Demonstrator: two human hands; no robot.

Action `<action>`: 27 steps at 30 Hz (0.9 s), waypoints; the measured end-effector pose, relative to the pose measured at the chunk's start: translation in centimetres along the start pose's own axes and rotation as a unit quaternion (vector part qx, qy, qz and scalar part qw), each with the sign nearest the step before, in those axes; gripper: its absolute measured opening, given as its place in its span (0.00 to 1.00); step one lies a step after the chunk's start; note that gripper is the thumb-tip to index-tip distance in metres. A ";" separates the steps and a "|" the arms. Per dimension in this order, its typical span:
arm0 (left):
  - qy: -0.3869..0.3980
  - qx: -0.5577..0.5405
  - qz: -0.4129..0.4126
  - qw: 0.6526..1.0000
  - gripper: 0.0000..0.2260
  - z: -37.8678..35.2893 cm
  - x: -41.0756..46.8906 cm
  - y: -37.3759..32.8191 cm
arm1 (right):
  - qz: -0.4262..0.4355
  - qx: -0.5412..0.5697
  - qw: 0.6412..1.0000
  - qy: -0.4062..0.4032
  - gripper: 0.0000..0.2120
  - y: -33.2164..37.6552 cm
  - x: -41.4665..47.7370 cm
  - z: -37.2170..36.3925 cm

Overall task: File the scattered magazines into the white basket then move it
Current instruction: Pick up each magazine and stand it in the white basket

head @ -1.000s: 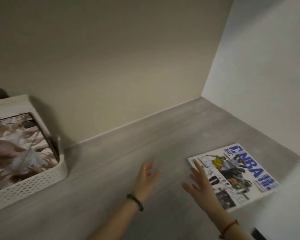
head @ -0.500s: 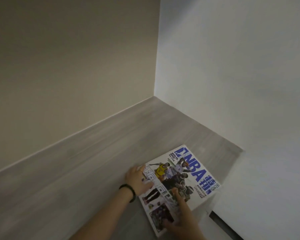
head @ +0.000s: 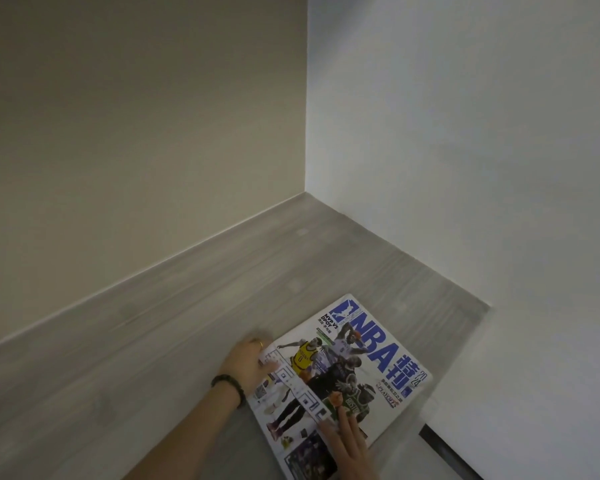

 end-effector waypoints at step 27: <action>-0.241 -0.295 -0.027 0.924 0.10 5.7 -15.5 6.3 | -0.206 0.318 0.925 0.028 0.37 -1.2 1.3 -2.5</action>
Point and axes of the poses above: each hand's wrist, its own x-axis towards the middle knuckle, its own z-axis out of the back of the hand, y = z × x, the point moved 6 cm from there along x, towards the middle knuckle, and after that the axes turned 14 degrees about y, right-handed, at the moved point
